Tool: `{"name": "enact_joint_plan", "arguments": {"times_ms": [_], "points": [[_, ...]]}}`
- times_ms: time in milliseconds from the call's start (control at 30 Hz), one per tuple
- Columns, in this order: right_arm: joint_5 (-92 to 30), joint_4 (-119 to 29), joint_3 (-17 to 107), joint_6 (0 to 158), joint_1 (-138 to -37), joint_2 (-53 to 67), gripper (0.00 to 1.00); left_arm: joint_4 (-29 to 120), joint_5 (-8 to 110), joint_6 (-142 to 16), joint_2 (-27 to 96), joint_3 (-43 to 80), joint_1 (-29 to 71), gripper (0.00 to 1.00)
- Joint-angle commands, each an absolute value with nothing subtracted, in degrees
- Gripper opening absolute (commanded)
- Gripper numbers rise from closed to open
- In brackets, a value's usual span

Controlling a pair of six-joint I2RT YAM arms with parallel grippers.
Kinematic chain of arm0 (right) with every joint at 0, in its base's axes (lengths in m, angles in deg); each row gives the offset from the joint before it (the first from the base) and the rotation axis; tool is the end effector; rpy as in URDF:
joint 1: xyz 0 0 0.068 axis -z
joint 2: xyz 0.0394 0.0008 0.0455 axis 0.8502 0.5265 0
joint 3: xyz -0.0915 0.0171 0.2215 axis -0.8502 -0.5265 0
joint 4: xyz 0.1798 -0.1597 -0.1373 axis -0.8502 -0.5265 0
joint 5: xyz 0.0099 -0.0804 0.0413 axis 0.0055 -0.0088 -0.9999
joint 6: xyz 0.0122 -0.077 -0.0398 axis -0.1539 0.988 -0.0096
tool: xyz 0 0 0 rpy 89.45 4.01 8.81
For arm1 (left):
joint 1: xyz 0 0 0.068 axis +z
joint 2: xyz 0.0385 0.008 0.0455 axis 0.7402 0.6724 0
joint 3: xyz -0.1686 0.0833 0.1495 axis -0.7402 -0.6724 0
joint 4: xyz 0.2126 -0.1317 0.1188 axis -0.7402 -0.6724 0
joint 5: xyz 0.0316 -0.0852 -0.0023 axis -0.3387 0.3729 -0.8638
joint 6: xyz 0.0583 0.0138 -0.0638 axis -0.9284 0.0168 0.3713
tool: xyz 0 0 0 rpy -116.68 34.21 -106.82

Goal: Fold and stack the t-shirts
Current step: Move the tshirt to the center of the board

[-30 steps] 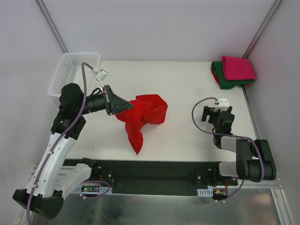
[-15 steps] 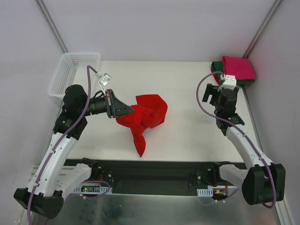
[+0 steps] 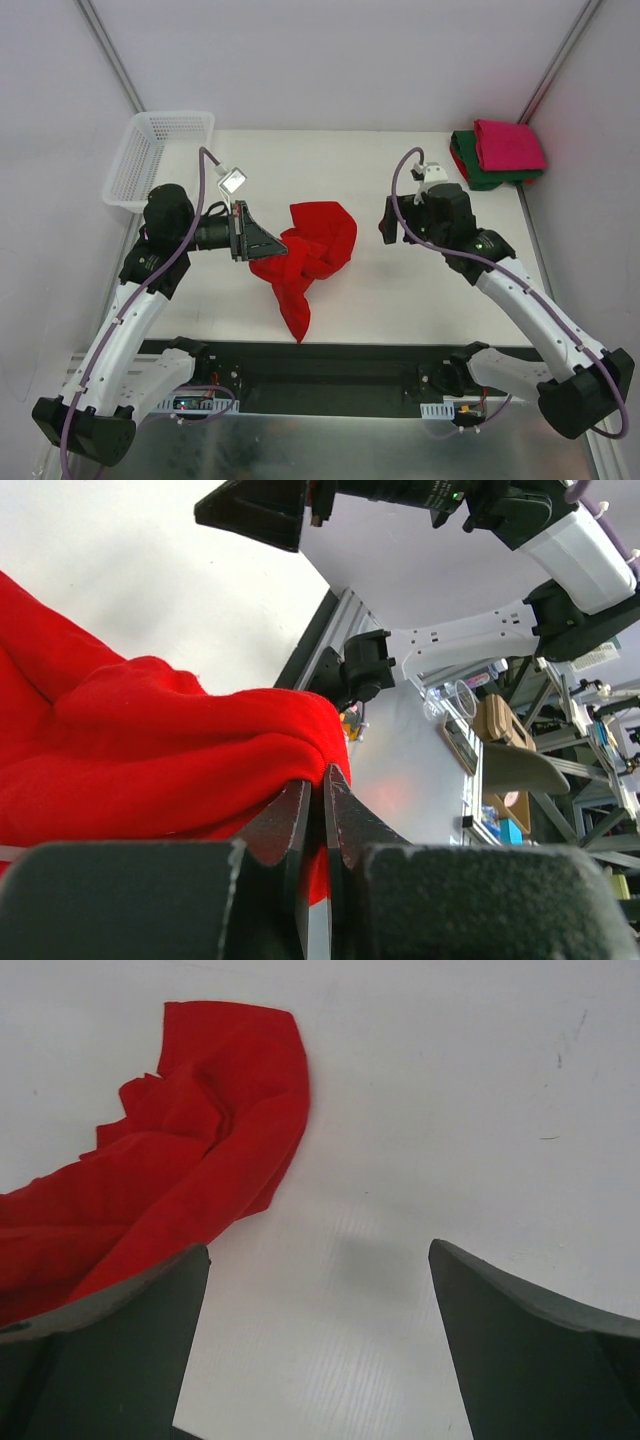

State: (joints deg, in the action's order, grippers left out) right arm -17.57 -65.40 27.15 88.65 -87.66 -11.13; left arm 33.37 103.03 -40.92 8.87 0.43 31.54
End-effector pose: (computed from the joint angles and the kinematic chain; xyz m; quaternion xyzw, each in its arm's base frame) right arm 0.2797 0.1495 0.2862 -0.2129 0.8228 0.0820 0.5206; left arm 0.2088 -0.1310 0.3600 0.2406 0.6819 -0.5819 0.3722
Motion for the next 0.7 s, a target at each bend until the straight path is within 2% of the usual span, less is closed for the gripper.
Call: {"name": "enact_joint_plan", "arguments": {"times_ms": [0, 67, 100, 267, 367, 533, 667], "points": [[-21.5, -67.3, 27.1, 81.1, -88.0, -17.8, 0.96, 34.9, 106.8, -43.0, 9.2, 2.0, 30.9, 0.0], [-22.4, -69.6, 28.4, 77.5, -88.1, -18.6, 0.96, 34.9, 106.7, -43.1, 9.9, 2.0, 30.9, 0.0], [-27.2, -70.0, 29.5, 77.1, -88.0, -19.0, 0.96, 34.9, 106.8, -43.1, 10.0, 2.1, 30.9, 0.0], [-27.0, -71.9, 31.9, 73.5, -88.3, -20.5, 0.96, 34.9, 106.2, -43.2, 10.0, 2.0, 30.9, 0.0], [-30.2, -74.5, 35.5, 75.3, -88.6, -17.5, 0.96, 35.0, 106.0, -43.1, 10.0, 2.4, 30.9, 0.0], [-28.6, -72.0, 33.8, 74.8, -91.0, -17.9, 0.96, 35.0, 106.5, -43.2, 10.5, 2.9, 30.9, 0.0], [-35.3, -72.6, 33.5, 75.7, -91.5, -17.6, 0.96, 35.1, 107.4, -43.4, 11.1, 3.8, 30.9, 0.0]]}}
